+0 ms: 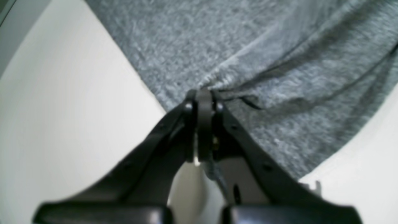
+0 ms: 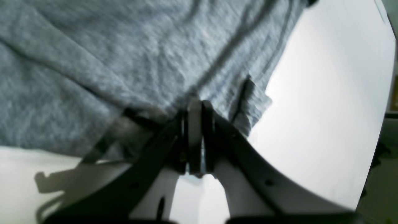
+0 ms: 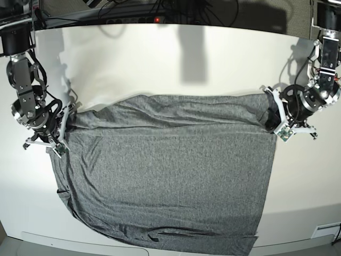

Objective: Fold the T-shirt properly
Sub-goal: 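Lift the grasped shoulder edge with both grippers and pull it taut, then drag the shirt edge with both grippers toward the robot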

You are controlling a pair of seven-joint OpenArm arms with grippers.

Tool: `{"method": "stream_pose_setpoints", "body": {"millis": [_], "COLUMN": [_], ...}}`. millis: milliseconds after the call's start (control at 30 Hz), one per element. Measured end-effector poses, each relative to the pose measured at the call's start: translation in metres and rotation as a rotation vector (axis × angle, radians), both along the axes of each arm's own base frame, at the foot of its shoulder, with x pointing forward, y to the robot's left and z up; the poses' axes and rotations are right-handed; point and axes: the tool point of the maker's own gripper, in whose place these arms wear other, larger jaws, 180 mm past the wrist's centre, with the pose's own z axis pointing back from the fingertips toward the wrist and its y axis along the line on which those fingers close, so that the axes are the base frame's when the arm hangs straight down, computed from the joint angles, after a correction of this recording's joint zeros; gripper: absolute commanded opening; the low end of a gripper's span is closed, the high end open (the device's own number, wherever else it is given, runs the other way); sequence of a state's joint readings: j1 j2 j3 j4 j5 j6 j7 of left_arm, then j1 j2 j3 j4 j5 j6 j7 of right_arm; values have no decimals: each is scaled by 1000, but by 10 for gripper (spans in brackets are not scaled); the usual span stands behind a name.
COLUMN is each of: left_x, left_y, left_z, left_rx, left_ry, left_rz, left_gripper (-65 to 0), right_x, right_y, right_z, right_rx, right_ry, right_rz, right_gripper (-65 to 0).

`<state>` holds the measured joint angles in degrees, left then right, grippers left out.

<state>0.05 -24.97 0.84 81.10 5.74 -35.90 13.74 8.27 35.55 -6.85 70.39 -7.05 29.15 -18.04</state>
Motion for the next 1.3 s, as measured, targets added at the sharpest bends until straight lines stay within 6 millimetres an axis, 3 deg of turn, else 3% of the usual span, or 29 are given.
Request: {"method": "stream_pose_setpoints", "body": {"millis": [67,133,367,567,667,800,967,1067,1300], "left_x": [1,2,-2,1,-16,-50,-70,-85,-105], "left_y": [0,0,6,13,7,5,-1,-5,-33], "left_z": [1,1,0,35,45,25,15,3,-34], "left_rx": [-2,-4,68,166,197,203,208,220,254], "left_ry": [-4,-5,43,-15,-9,66,45,71,97], "left_rz": [0,3,18,-22,-123,-160,-219,-246,-344], "left_gripper": [-514,-412,-399,-399,-399,-399,-399,-399,-399], "right_x": [1,4,14,12,6,-20,-48,-61,-71], "right_y": [0,5,1,-6,-4,3,30,33,32], "right_z": [1,3,16,40,52,45,30,21,13], "right_rx": [5,48,49,-32,-38,-85,-63,-61,-61], "right_ry": [-3,-13,-31,-25,-25,53,115,146,173], "right_rz": [0,-9,-25,-26,4,94,197,209,205], "right_gripper": [-473,-378,-374,-374,-374,-374,-374,-374,-374]}}
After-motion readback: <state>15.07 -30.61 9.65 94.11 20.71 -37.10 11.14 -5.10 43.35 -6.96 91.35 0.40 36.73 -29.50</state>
